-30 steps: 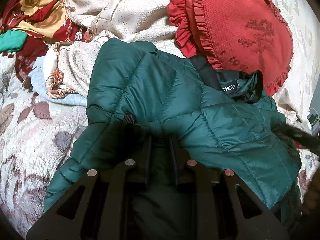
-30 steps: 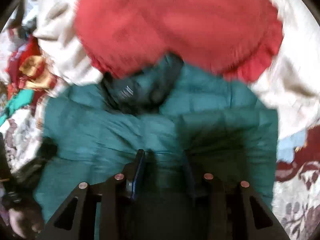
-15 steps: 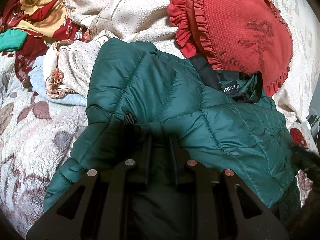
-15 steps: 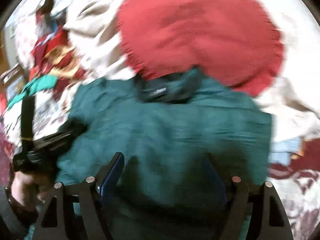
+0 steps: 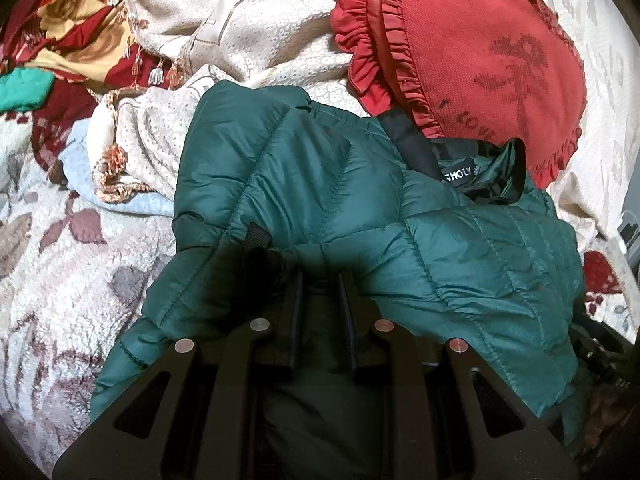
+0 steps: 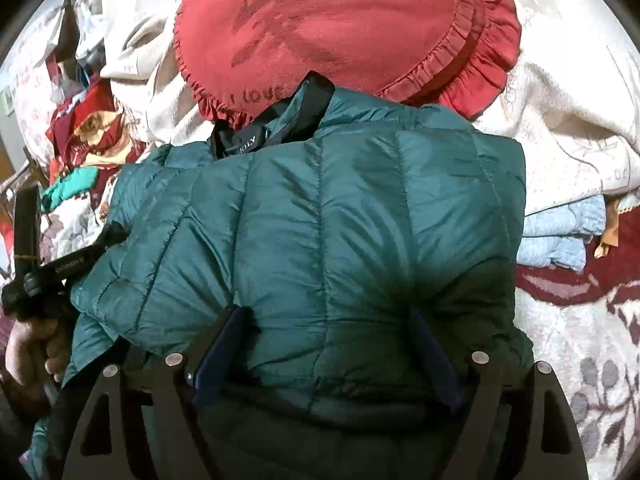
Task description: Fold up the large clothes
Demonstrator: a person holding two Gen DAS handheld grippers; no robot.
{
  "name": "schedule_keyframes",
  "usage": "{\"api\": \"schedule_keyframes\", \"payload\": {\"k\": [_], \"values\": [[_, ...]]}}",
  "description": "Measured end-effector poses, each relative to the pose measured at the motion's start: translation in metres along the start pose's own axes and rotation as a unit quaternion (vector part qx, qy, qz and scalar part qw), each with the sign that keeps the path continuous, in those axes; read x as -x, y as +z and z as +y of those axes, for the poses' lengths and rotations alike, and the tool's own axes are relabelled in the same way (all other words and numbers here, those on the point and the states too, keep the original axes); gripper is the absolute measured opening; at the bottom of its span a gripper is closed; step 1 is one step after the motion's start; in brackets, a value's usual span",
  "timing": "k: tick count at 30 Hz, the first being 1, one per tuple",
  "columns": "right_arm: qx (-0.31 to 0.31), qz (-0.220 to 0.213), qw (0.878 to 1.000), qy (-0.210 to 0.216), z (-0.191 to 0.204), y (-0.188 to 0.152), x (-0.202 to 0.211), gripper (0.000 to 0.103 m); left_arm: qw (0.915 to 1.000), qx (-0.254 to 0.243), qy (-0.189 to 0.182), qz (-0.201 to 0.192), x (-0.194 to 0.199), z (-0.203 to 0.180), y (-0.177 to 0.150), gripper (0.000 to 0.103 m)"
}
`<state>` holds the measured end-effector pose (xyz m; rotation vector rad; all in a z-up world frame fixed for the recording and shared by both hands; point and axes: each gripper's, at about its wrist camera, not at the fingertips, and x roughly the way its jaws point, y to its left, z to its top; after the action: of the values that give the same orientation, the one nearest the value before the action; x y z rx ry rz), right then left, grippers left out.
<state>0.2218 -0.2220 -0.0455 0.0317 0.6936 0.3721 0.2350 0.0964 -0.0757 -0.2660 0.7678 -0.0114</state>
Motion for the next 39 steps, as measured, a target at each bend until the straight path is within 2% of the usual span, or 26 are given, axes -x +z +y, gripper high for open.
{"api": "schedule_keyframes", "payload": {"k": [4, 6, 8, 9, 10, 12, 15, 16, 18, 19, 23, 24, 26, 29, 32, 35, 39], "values": [[0.004, 0.004, 1.000, -0.007, 0.002, 0.005, -0.004, 0.083, 0.9987, -0.030, 0.022, 0.036, 0.006, -0.009, 0.013, 0.018], [0.006, 0.025, 1.000, -0.013, 0.004, 0.010, -0.002, 0.083, 0.9982, -0.024, 0.012, 0.053, 0.021, -0.006, 0.015, 0.022], [0.016, 0.059, 0.998, -0.034, 0.008, 0.019, 0.011, 0.083, 0.9986, -0.018, -0.021, 0.045, 0.051, 0.001, 0.008, 0.050], [0.013, 0.054, 0.998, -0.040, 0.009, 0.018, 0.025, 0.083, 0.9988, -0.027, -0.025, 0.032, 0.069, 0.003, -0.002, 0.077], [0.014, 0.047, 0.998, -0.046, 0.009, 0.013, 0.039, 0.083, 0.9988, -0.041, -0.015, 0.021, 0.084, 0.006, -0.014, 0.085], [0.023, 0.057, 0.997, -0.037, 0.009, -0.006, 0.061, 0.083, 0.9974, -0.065, -0.009, 0.031, 0.101, 0.013, -0.038, 0.085], [0.054, 0.131, 0.990, 0.008, 0.010, -0.054, 0.072, 0.083, 0.9965, -0.061, -0.005, 0.057, 0.115, 0.029, -0.074, 0.085], [0.071, 0.139, 0.988, 0.009, 0.010, -0.069, 0.076, 0.083, 0.9959, -0.059, 0.004, 0.068, 0.115, 0.032, -0.085, 0.085], [0.092, 0.122, 0.988, 0.005, 0.007, -0.093, 0.095, 0.084, 0.9937, -0.067, 0.026, 0.086, 0.113, 0.035, -0.099, 0.086], [0.086, 0.121, 0.989, 0.007, 0.003, -0.098, 0.103, 0.083, 0.9938, -0.073, 0.029, 0.079, 0.118, 0.034, -0.103, 0.086], [0.018, 0.071, 0.997, -0.002, -0.023, -0.109, 0.155, 0.083, 0.9934, -0.071, 0.023, 0.087, 0.125, 0.041, -0.111, 0.087], [0.001, 0.061, 0.998, -0.008, -0.030, -0.114, 0.166, 0.083, 0.9934, -0.066, 0.025, 0.091, 0.125, 0.045, -0.113, 0.092], [-0.034, 0.060, 0.998, -0.012, -0.043, -0.129, 0.180, 0.083, 0.9935, -0.026, 0.001, 0.111, 0.124, 0.060, -0.116, 0.094], [-0.072, 0.062, 0.995, 0.005, -0.052, -0.152, 0.188, 0.083, 0.9949, 0.006, -0.029, 0.097, 0.141, 0.074, -0.119, 0.094], [-0.107, 0.061, 0.992, 0.036, -0.050, -0.173, 0.185, 0.083, 0.9961, -0.001, -0.028, 0.084, 0.159, 0.081, -0.124, 0.094], [-0.157, 0.055, 0.984, 0.065, -0.057, -0.189, 0.175, 0.085, 0.9977, -0.011, -0.005, 0.067, 0.171, 0.089, -0.133, 0.094], [-0.194, 0.007, 0.978, 0.083, -0.059, -0.199, 0.174, 0.098, 0.9965, -0.002, 0.021, 0.081, 0.160, 0.100, -0.146, 0.098]]}}
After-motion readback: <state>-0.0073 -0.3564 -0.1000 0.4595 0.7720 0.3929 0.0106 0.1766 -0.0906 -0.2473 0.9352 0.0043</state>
